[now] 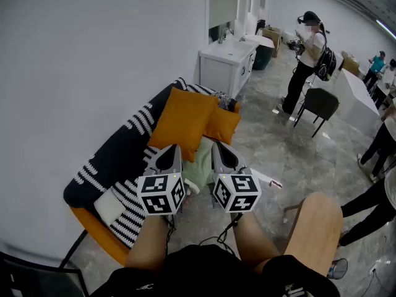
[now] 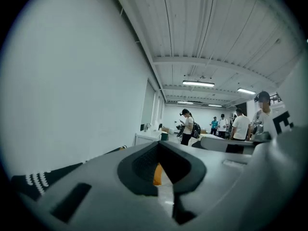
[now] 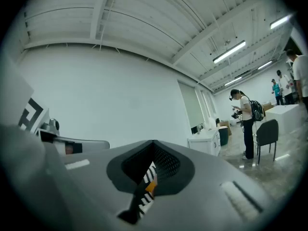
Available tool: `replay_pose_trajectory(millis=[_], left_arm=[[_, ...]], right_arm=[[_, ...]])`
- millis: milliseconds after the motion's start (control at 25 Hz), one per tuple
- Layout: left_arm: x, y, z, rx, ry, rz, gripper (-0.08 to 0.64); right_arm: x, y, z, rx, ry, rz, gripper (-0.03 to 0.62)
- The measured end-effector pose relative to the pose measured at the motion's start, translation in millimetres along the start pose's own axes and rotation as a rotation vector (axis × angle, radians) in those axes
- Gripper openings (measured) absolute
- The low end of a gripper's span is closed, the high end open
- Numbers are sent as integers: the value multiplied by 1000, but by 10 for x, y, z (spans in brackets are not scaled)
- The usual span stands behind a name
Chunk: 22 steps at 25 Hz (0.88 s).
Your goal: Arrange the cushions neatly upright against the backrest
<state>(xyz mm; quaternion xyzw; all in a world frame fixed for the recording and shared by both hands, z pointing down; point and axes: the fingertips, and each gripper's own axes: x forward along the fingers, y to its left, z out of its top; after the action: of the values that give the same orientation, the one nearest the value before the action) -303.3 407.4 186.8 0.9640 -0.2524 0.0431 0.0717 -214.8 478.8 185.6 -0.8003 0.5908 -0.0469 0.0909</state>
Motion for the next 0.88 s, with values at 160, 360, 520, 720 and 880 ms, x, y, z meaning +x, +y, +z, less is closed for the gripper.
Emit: replay_pose_trajectory(millis=[160,360,520,720,880], left_arm=[[-3,-141,-70,6,1,-3,7],[-26,-316,-128,11,4,0,6],[8,-499,-184,18,12,-3,6],[127,-682,-251,21,2,1,6],[225,-845,-292,16,-4,13,6]], right_arm=[[-108,-84,-36,6,1,3,8],[-262,-188,-73,13,10,5,8],[-359,-306,-109,18,30,7,8],[-411,-495,-155,28,36,9,8],[-483,-653,-137,10,26,17,9]])
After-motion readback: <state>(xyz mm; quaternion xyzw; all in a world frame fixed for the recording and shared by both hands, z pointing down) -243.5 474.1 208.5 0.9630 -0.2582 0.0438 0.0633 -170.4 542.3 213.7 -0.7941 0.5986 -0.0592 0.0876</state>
